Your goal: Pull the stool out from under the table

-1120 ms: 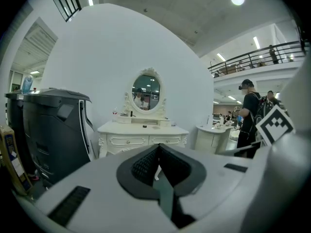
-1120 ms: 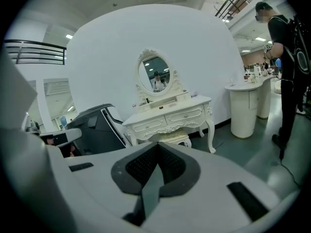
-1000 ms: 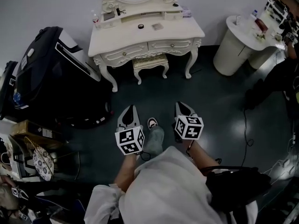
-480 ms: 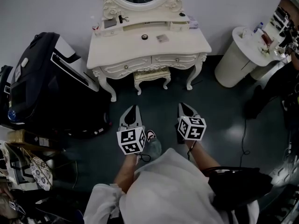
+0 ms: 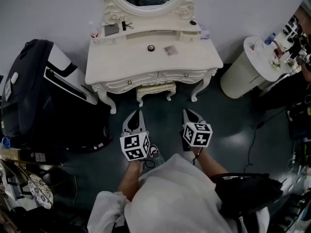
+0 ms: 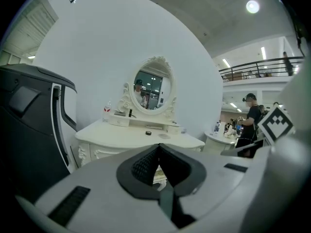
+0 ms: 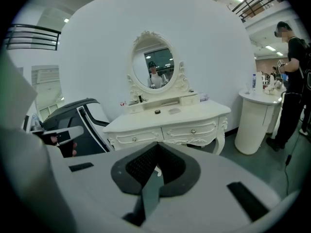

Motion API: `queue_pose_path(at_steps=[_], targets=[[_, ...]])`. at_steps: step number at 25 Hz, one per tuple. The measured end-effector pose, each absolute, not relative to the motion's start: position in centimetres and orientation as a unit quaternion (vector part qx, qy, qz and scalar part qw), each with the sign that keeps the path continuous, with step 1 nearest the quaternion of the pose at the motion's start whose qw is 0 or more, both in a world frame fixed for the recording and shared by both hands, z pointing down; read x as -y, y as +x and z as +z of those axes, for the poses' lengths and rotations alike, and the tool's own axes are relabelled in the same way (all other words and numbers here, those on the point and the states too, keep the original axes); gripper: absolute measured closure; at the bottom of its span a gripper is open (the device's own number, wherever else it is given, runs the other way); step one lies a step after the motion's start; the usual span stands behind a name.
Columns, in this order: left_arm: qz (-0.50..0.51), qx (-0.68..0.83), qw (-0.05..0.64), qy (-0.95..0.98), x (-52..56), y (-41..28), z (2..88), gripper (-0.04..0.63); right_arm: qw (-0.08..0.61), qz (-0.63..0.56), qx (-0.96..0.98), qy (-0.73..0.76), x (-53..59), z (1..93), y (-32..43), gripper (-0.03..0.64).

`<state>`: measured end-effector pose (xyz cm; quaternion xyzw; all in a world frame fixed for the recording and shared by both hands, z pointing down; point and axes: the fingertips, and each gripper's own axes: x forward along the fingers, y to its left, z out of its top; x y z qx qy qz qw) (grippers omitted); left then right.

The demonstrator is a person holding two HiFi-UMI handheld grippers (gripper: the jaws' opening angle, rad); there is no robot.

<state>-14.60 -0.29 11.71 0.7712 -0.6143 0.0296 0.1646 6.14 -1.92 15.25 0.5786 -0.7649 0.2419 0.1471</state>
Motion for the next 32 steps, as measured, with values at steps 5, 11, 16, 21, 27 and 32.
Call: queue_pose_path(at_steps=[5, 11, 16, 21, 27, 32], targets=[[0.027, 0.617, 0.169, 0.768, 3.6, -16.0, 12.1, 0.588, 0.153, 0.24, 0.762, 0.582, 5.7, 15.3, 5.4, 0.618], [0.033, 0.62, 0.178, 0.763, 6.7, -17.5, 13.4, 0.588, 0.158, 0.246, 0.756, 0.585, 8.8, 16.2, 4.8, 0.618], [0.047, 0.618, 0.182, 0.763, 8.7, -16.6, 14.6, 0.588, 0.157, 0.259, 0.742, 0.598, 9.9, 17.4, 6.6, 0.618], [0.08, 0.609, 0.191, 0.765, 9.4, -14.8, 17.4, 0.588, 0.16, 0.287, 0.723, 0.608, 10.3, 20.6, 9.1, 0.618], [0.097, 0.621, 0.203, 0.751, 11.6, -13.5, 20.3, 0.588, 0.178, 0.304, 0.72, 0.598, 13.5, 24.6, 10.9, 0.618], [0.102, 0.622, 0.217, 0.746, 13.6, -12.9, 23.8, 0.588, 0.175, 0.31, 0.727, 0.588, 16.9, 27.0, 11.3, 0.618]])
